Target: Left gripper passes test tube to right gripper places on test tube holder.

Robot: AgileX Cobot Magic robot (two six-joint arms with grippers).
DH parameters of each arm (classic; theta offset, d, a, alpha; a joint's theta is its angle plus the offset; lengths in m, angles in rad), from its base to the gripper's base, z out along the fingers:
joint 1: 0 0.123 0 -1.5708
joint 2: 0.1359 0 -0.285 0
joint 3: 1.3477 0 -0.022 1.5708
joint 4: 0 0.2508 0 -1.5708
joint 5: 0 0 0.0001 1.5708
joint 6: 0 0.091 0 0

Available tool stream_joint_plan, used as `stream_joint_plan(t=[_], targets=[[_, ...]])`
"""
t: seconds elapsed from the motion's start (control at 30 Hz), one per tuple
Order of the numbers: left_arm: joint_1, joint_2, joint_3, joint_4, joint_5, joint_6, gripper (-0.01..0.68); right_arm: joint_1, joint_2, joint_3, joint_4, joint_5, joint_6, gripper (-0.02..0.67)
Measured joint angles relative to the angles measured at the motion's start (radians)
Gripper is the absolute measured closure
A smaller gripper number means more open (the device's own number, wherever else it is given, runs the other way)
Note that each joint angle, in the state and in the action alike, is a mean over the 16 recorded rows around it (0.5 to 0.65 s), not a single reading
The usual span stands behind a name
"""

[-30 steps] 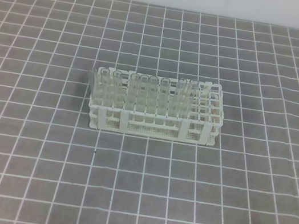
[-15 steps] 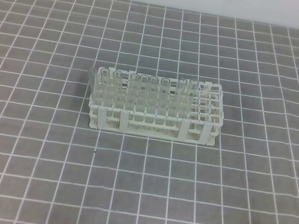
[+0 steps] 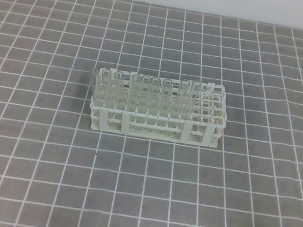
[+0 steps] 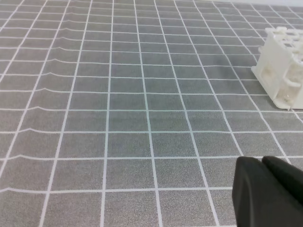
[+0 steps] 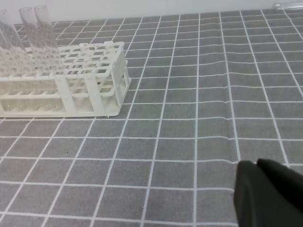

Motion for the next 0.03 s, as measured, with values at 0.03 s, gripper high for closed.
stream_joint_plan(t=[0.03], targets=[[0.000, 0.002, -0.001, 0.000, 0.001, 0.000, 0.673, 0.000, 0.000, 0.000, 0.000, 0.000, 0.000, 0.650]])
